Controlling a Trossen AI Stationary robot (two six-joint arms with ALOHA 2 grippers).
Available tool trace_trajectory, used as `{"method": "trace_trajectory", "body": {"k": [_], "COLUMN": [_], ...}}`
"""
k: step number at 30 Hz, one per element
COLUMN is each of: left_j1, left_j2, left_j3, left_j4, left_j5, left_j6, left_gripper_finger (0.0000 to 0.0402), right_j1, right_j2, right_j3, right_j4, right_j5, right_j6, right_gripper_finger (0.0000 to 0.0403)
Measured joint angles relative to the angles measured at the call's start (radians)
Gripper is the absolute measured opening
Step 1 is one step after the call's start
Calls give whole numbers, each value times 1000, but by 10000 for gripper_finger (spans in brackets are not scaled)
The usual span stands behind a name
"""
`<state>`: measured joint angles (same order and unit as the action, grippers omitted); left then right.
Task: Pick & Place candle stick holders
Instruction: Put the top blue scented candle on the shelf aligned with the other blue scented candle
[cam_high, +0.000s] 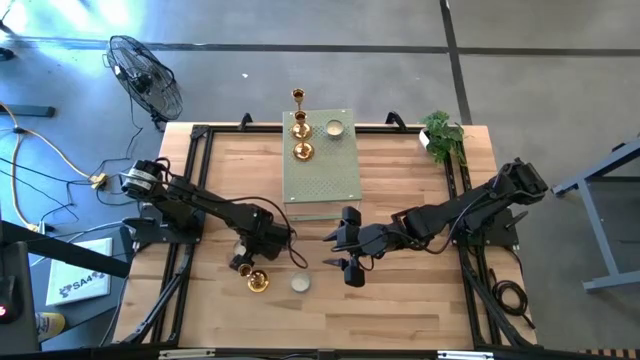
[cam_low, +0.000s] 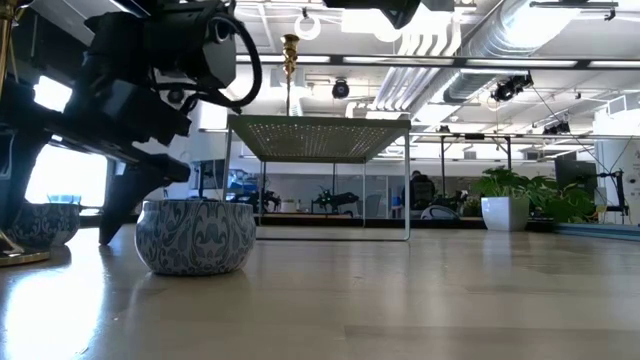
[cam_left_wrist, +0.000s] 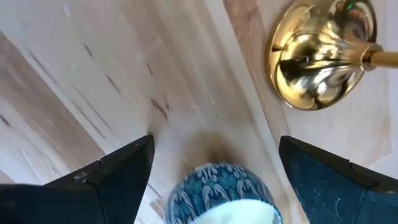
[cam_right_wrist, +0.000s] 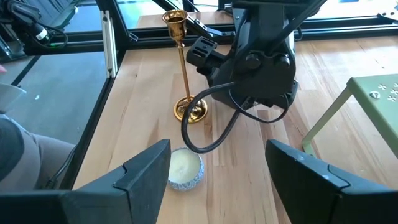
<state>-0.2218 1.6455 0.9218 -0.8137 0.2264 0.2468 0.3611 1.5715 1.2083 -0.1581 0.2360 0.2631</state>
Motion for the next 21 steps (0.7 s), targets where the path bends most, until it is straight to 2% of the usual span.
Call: {"method": "trace_trajectory", "body": {"k": [13, 21], "left_j1": [0, -1], "left_j2": [0, -1], "left_j3": [1, 1], "left_j4": [13, 14], "left_j5": [-1, -53], "left_j6": [-15, -23], "left_gripper_finger": [342, 342], "right_j1": [0, 0], "right_j2": [0, 0], "right_j3": [0, 0], "right_j4": [-2, -3], "right_j5": [0, 0], "right_j6": [-1, 4], "right_gripper_finger": [259, 259]}}
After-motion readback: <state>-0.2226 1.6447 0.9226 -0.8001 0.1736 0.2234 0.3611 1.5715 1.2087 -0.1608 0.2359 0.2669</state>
